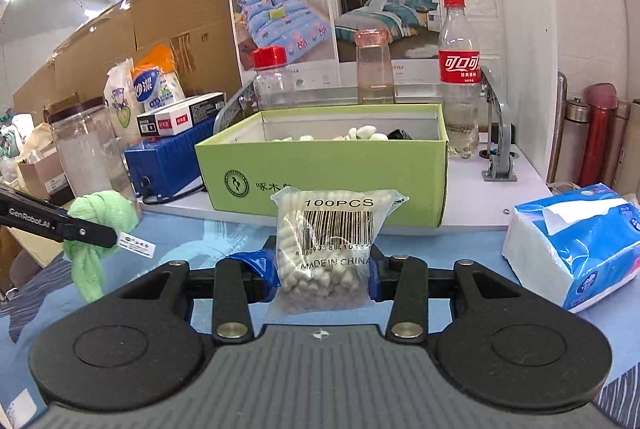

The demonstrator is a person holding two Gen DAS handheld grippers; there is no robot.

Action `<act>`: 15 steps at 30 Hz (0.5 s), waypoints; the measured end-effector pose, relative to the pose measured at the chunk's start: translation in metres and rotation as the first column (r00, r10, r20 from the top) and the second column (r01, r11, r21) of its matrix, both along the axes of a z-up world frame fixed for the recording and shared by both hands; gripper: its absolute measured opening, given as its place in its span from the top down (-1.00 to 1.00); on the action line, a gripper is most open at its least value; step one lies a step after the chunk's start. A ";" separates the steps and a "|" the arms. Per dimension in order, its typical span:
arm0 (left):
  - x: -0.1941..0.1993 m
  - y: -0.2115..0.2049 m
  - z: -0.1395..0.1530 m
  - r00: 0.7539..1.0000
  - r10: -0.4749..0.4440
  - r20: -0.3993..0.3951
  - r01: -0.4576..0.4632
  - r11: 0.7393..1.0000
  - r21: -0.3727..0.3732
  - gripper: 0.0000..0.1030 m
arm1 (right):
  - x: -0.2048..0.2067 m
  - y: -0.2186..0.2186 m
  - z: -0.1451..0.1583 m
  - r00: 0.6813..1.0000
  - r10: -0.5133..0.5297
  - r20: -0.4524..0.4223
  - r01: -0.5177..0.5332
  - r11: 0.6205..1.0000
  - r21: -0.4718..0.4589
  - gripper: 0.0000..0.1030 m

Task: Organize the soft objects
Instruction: 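Carry green towel and swab bag into green box and open both tools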

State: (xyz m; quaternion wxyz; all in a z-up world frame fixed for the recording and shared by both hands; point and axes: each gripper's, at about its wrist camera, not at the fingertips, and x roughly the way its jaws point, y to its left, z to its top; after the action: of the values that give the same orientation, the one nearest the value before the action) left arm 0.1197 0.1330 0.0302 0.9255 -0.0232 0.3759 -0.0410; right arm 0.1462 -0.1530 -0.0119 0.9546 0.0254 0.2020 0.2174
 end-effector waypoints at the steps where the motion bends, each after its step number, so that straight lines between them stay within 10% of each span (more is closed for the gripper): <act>1: 0.001 -0.001 0.001 1.000 -0.003 0.002 0.003 1.000 -0.002 0.21 | 0.000 0.000 0.001 1.000 0.002 0.004 -0.002 1.000 0.007 0.50; 15: 0.083 -0.014 0.074 0.984 -0.026 0.176 0.026 1.000 0.006 0.21 | 0.070 0.003 0.067 0.988 0.023 0.154 -0.026 1.000 0.018 0.50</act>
State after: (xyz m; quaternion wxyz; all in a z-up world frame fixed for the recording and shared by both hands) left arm 0.2032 0.1192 0.1041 0.9545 -0.0127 0.2928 -0.0543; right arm 0.2163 -0.1496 0.0556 0.9644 0.0155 0.1259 0.2322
